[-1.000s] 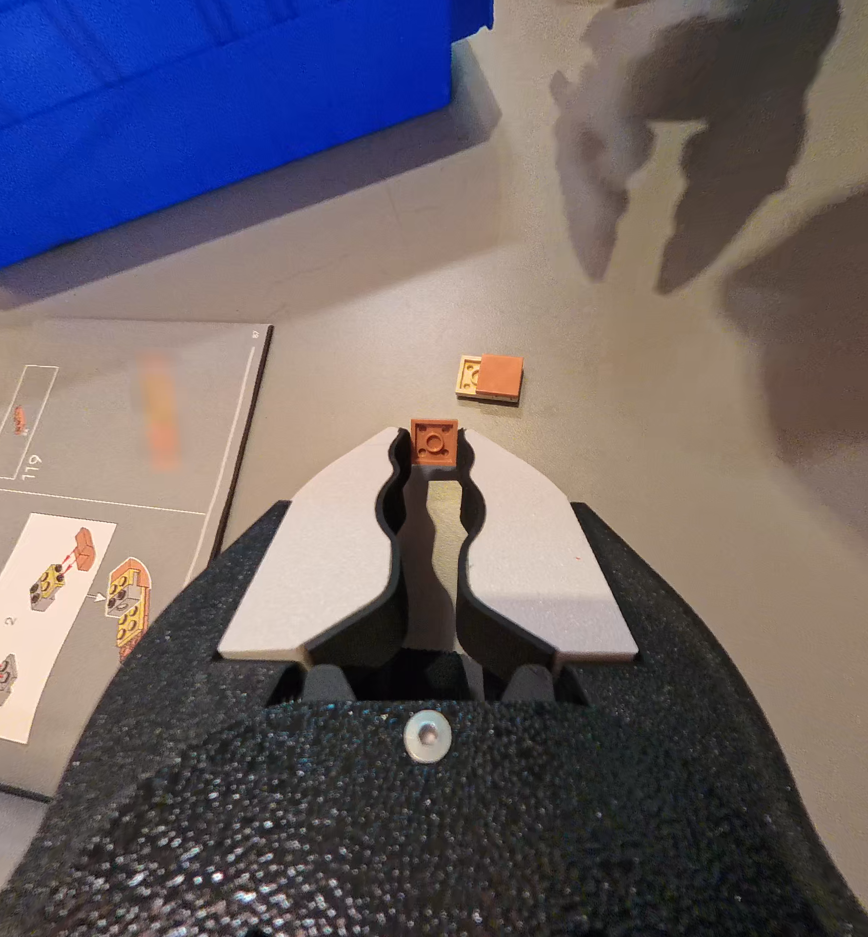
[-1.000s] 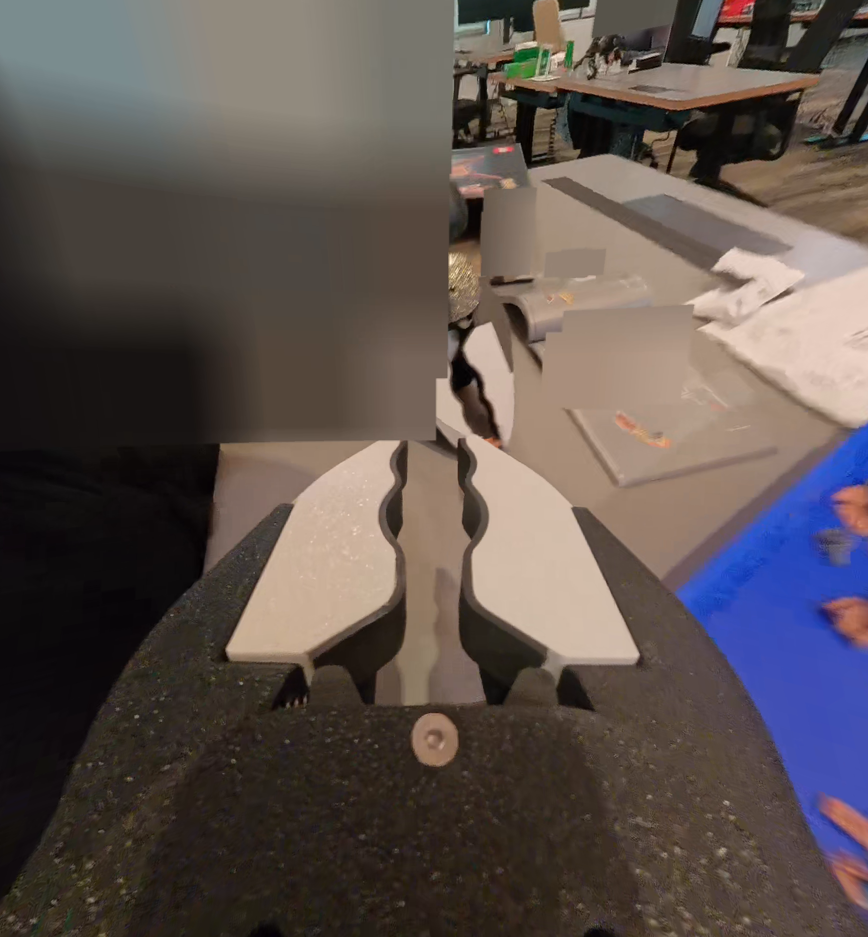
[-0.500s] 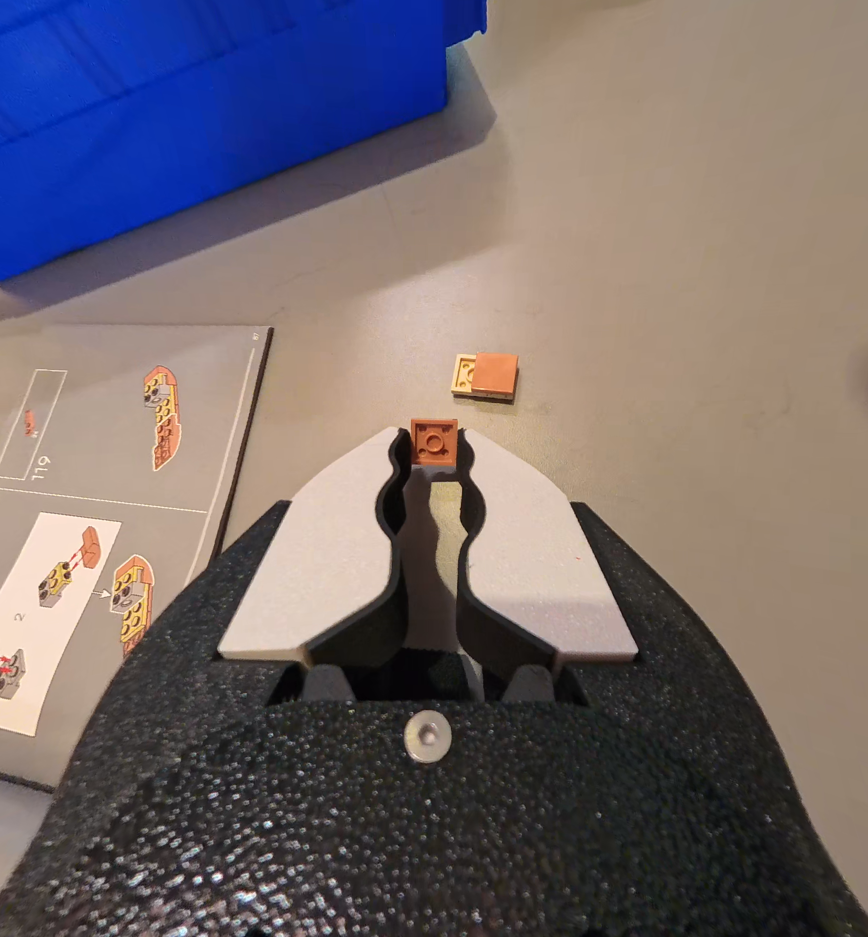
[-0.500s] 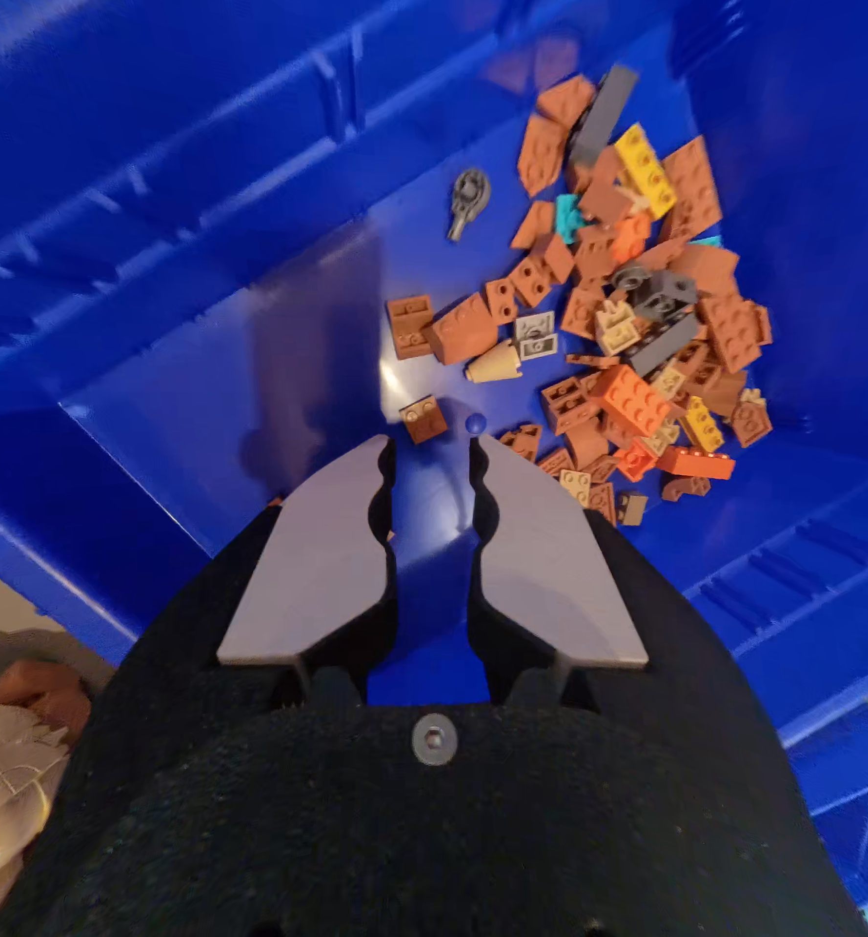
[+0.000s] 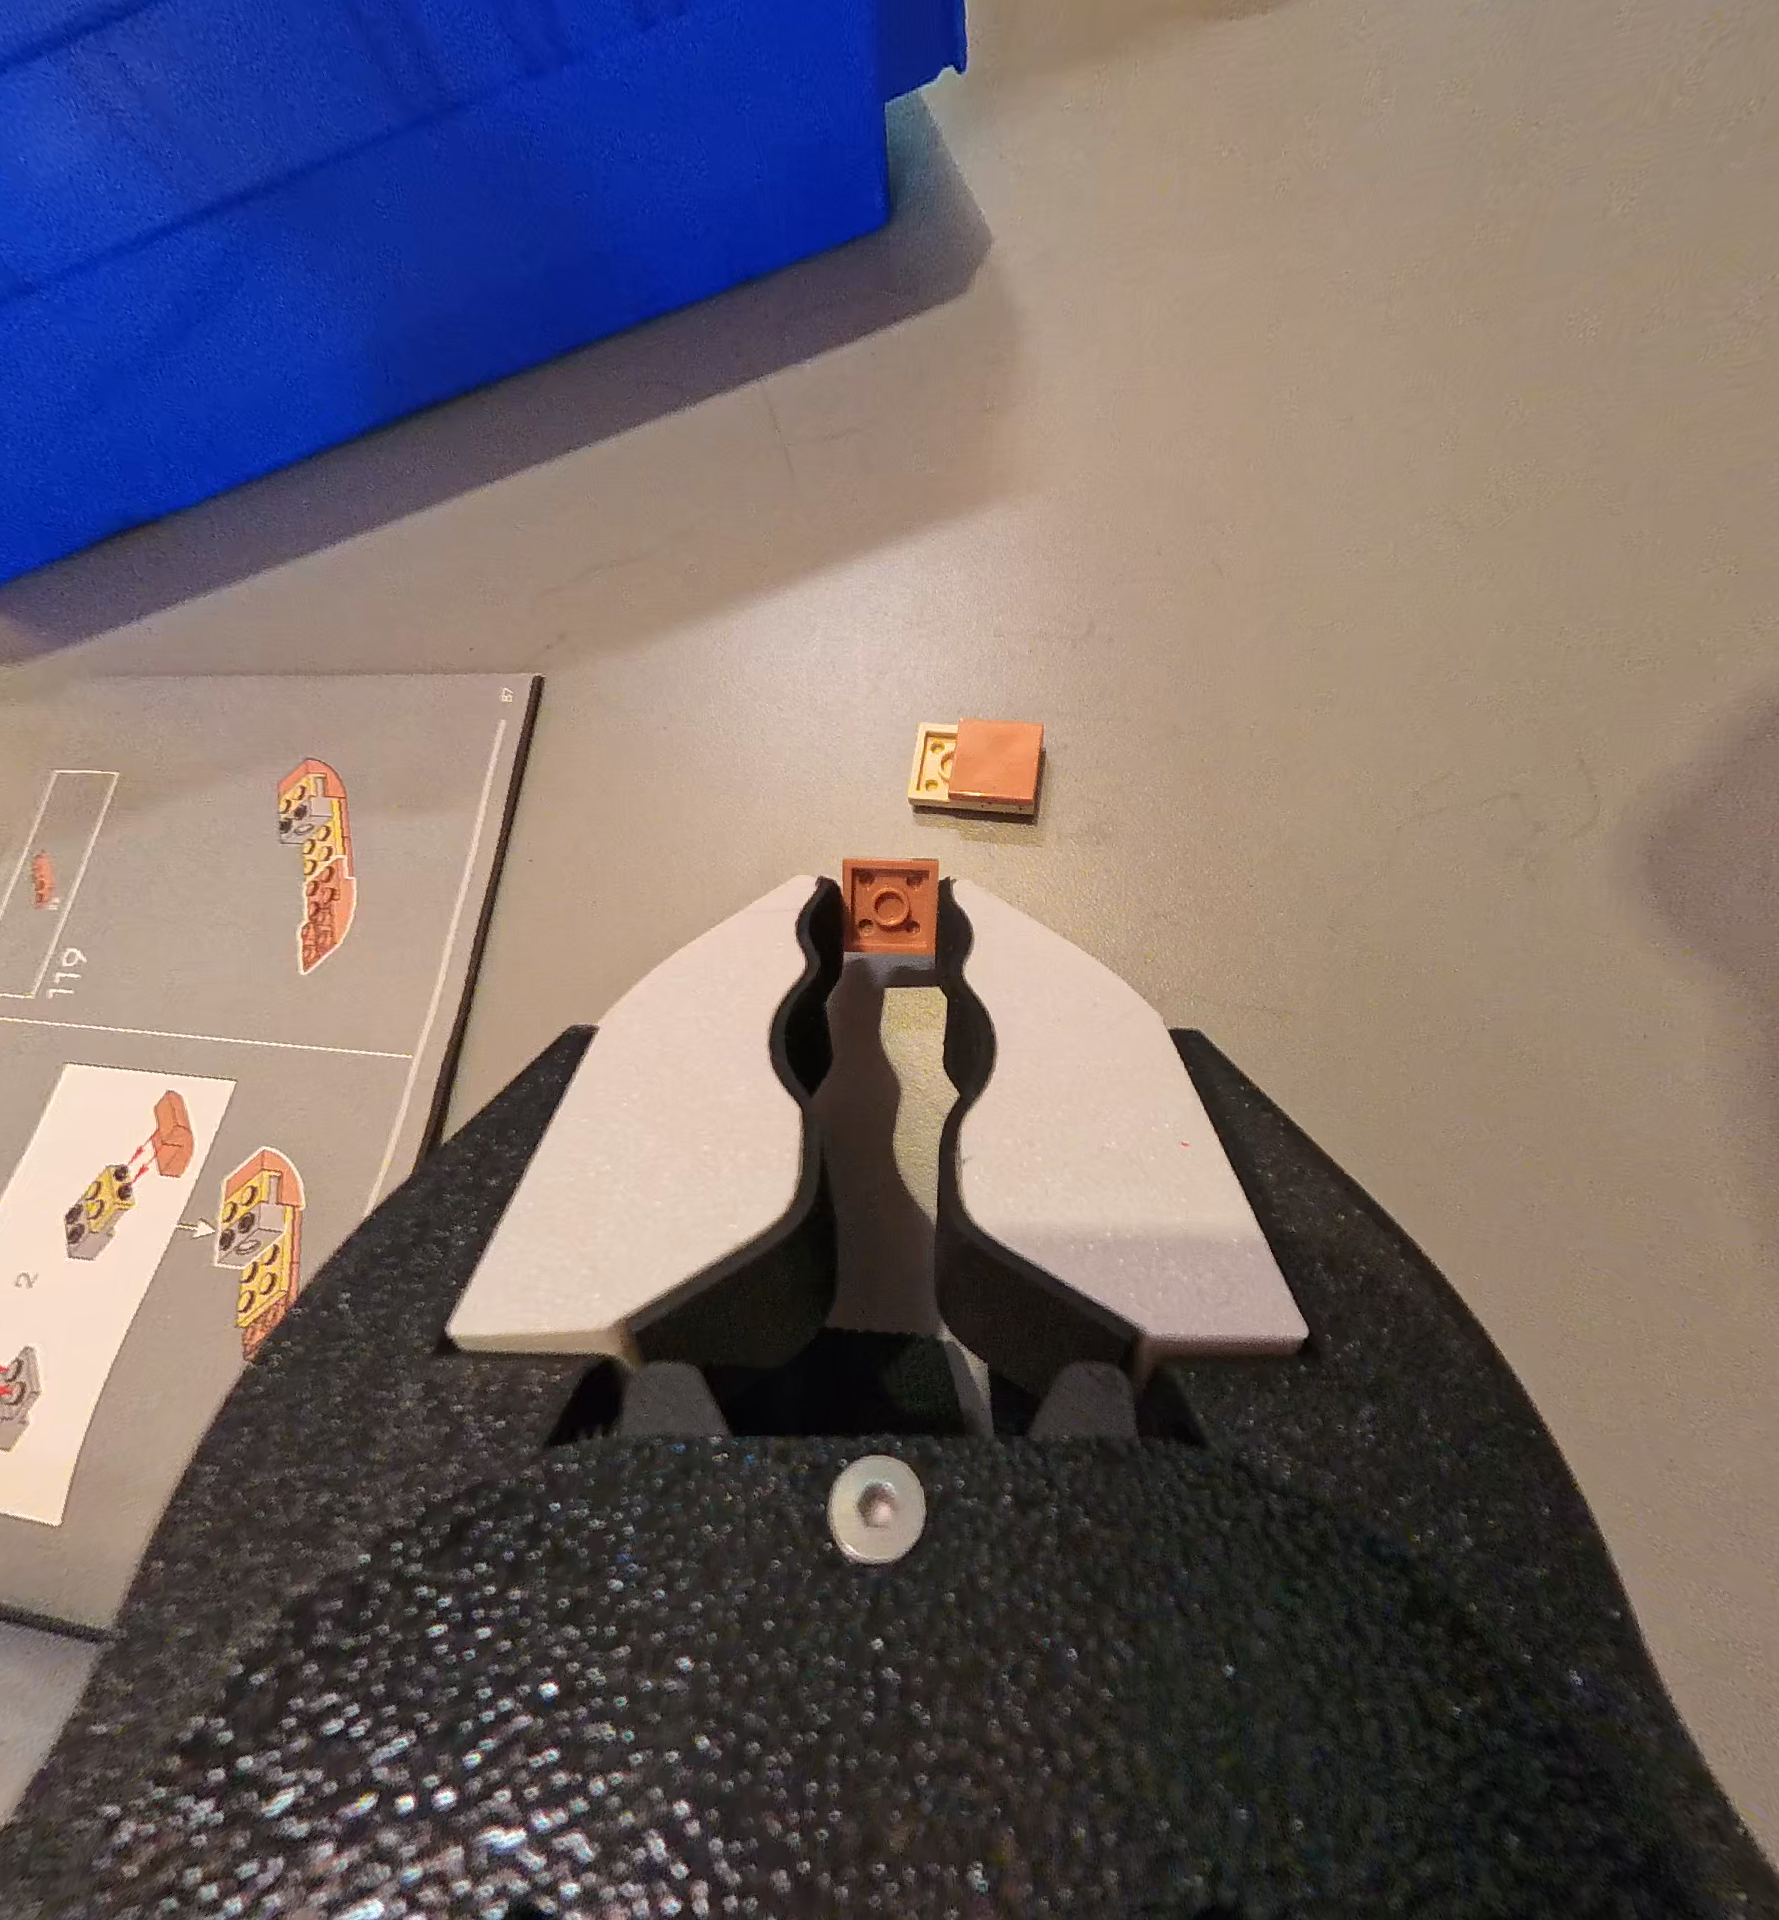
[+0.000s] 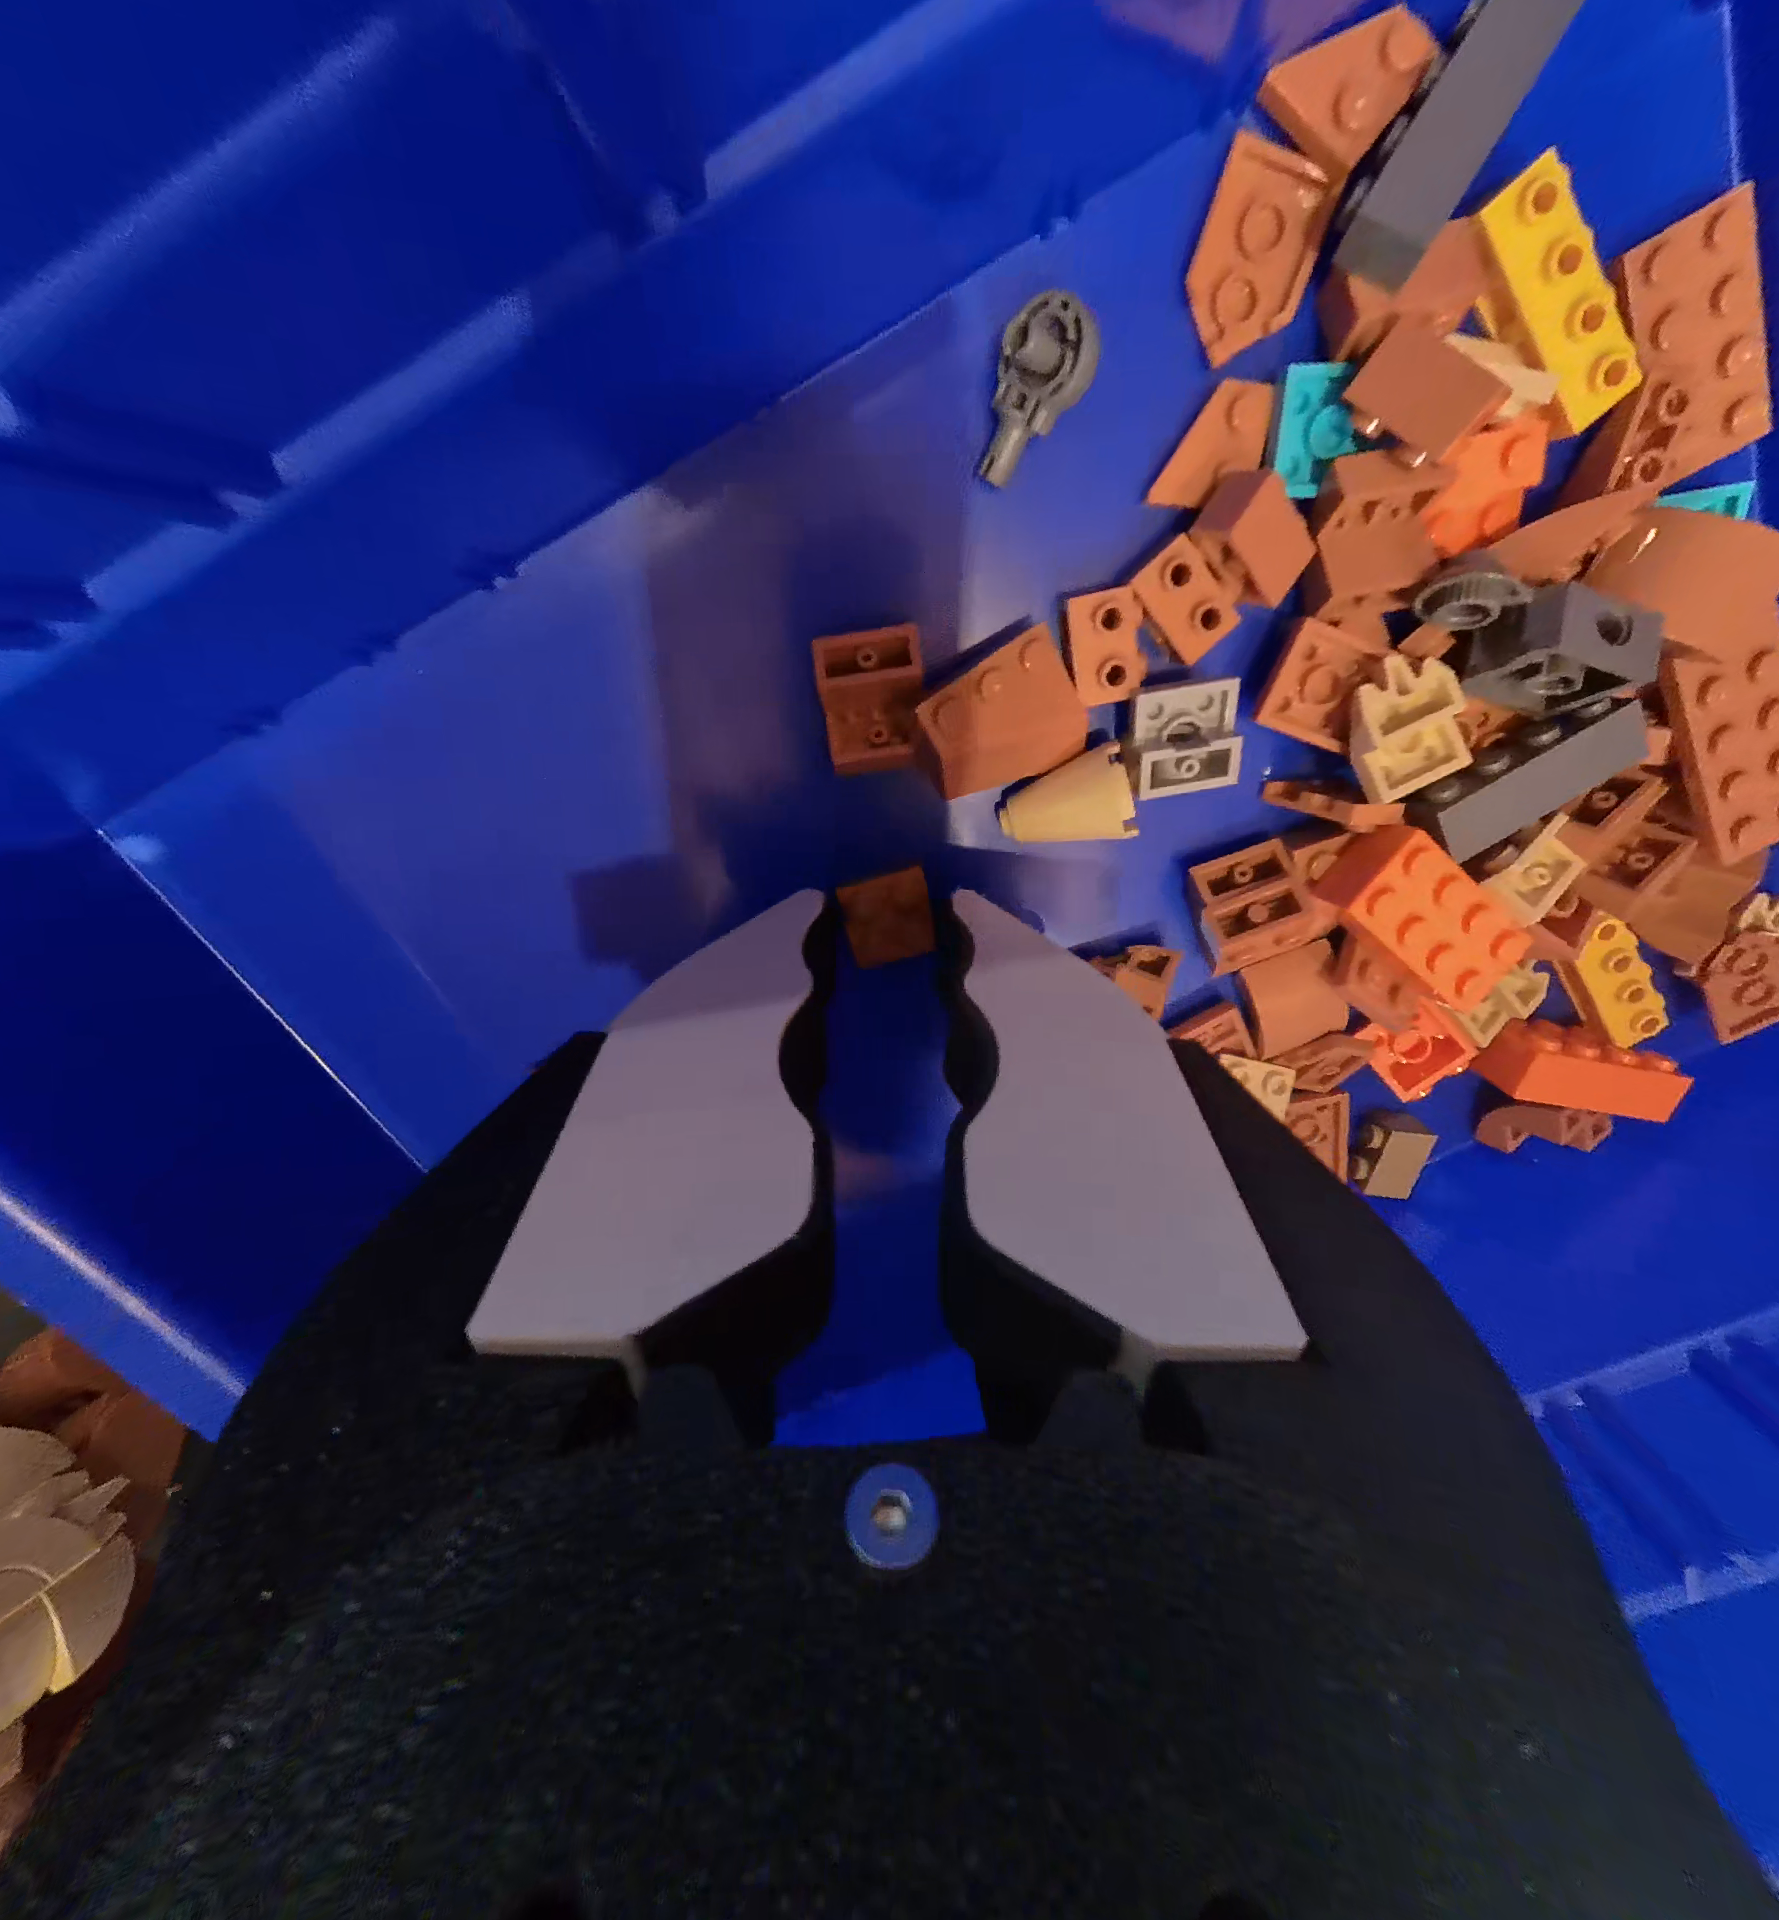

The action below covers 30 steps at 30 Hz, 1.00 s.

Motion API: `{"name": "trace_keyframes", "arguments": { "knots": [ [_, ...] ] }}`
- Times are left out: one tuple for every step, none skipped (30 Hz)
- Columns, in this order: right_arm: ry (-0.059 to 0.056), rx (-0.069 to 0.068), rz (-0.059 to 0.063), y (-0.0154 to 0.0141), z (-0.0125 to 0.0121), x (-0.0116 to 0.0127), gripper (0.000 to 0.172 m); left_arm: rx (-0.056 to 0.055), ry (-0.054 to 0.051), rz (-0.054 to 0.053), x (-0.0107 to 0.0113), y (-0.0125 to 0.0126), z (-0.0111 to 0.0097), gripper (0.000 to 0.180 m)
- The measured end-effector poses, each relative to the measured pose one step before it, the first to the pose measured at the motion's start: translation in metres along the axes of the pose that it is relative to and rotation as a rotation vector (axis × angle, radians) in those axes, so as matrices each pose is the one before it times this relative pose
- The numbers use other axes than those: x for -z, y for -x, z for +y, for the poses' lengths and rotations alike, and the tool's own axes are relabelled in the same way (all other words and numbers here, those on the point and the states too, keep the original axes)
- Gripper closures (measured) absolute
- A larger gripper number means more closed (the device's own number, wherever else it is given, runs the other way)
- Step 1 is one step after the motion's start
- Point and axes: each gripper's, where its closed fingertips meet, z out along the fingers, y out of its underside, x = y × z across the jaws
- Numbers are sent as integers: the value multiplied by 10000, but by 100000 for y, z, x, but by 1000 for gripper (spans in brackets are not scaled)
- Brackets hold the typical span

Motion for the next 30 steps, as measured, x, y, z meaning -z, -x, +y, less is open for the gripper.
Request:
{"name": "trace_keyframes", "arguments": {
  "knots": [
    [-80, -120, 6, 22, -19, 17, 154, -8, -2, -7, 4, 2, -1, 163],
    [-157, -163, 13, 33, -52, 37, 154, -8, -3, -7, 1, -7, -5, 163],
    [-313, -207, 14, 95, -219, 197, 154, -6, -3, -5, 3, -1, -2, 163],
    [-577, -219, 2, 202, -559, 490, 154, -10, -2, -4, 9, -13, 1, 163],
    [-879, -221, -53, 382, -973, 872, 155, -16, -5, -7, 7, -6, -2, 163],
    [-1149, -211, -117, 527, -1376, 1183, 155, -15, -5, -9, 7, -3, -2, 163],
    [-1337, -157, -214, 693, -1654, 1359, 155, -9, -3, -3, 9, -16, 0, 163],
    [-1459, -103, -374, 932, -1834, 1417, 155, 0, 0, 3, 0, -4, 0, 163],
    [-1587, -102, -505, 1087, -1988, 1416, 155, 2, 1, 4, -7, -2, -4, 163],
    [-1664, -138, -665, 1246, -2089, 1355, 155, 0, -1, 1, 2, 9, 3, 163],
    [-1595, -170, -782, 1360, -1991, 1227, 155, -3, -2, -2, 4, -9, 0, 163],
    [-1399, -166, -713, 1201, -1729, 1024, 155, -8, -2, -7, 4, 1, -1, 163],
    [-1105, -139, -495, 838, -1336, 826, 155, -12, -4, -11, 1, 1, -7, 163],
    [-704, -136, -247, 403, -813, 630, 155, -12, -4, -12, 8, -2, -1, 164],
    [-380, -118, -62, 79, -398, 462, 155, -11, -3, -10, 1, -1, -6, 164],
    [-179, -88, 0, -29, -137, 330, 155, -13, -4, -5, 8, -11, -2, 164],
    [-69, -64, 12, -35, -12, 207, 155, -14, -4, -5, 8, -10, -2, 164],
    [-4, -42, -5, 16, 48, 112, 155, -7, -3, -3, 3, -3, -2, 164],
    [21, 2, -22, 75, 29, 34, 155, -1, 0, -3, 0, 4, 0, 164],
    [54, 43, -23, 99, 56, -25, 155, 1, 0, -1, 0, 1, 0, 164],
    [107, 62, 23, 17, 120, -68, 155, 4, 1, 3, -7, -3, -5, 164],
    [176, 55, 95, -108, 236, -100, 155, 9, 2, 7, -2, 6, 5, 164],
    [246, 53, 152, -234, 342, -109, 155, 10, 3, 7, 6, 2, 11, 164],
    [307, 64, 226, -355, 429, -123, 155, 5, 1, 3, -5, 6, 0, 164],
    [443, 62, 411, -661, 593, -135, 155, -1, 0, -2, 0, 3, 0, 164],
    [669, 80, 650, -1032, 875, -192, 155, 0, 0, -11, 6, 1, 2, 164],
    [843, 136, 769, -1189, 1073, -249, 156, 4, 1, -20, 17, 29, 4, 164],
    [935, 158, 788, -1182, 1194, -319, 155, -1, 1, -27, 6, 23, 3, 164],
    [1086, 203, 872, -1251, 1343, -402, 155, -20, -6, -22, 12, 5, -2, 163],
    [1090, 264, 764, -989, 1300, -468, 155, -27, -8, -18, 9, -5, -9, 163]
  ]
}}
